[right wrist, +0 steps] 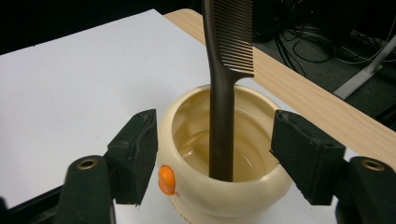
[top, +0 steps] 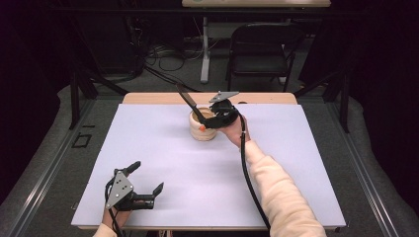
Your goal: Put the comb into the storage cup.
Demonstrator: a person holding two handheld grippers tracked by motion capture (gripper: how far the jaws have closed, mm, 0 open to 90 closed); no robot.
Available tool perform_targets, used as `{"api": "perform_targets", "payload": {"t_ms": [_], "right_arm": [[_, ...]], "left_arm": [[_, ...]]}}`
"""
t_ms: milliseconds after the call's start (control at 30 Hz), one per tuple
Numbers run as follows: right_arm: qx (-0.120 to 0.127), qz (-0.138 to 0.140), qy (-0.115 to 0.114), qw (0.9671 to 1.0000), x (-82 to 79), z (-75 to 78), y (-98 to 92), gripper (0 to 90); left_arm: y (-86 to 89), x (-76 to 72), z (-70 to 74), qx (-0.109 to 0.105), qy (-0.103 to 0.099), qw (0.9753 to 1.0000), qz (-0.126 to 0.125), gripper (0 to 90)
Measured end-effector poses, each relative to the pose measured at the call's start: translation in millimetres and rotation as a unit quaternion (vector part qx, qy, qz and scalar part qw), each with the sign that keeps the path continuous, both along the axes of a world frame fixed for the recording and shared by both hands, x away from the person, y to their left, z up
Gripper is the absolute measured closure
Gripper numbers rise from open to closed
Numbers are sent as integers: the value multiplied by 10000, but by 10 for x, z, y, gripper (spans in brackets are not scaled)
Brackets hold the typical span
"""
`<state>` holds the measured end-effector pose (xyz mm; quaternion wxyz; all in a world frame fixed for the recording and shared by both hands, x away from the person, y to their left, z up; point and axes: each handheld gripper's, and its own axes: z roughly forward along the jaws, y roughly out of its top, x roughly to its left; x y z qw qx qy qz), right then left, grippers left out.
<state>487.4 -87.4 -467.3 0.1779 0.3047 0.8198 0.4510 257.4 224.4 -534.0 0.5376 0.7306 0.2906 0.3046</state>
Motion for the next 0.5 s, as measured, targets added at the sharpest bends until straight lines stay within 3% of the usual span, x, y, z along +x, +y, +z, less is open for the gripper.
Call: {"api": "perform_targets", "payload": {"t_ms": [500], "right_arm": [[16,38,219,9998,-155,13,-187,147]], "left_arm": [[-10,17,-3,19,6,10000,-24,2]]}}
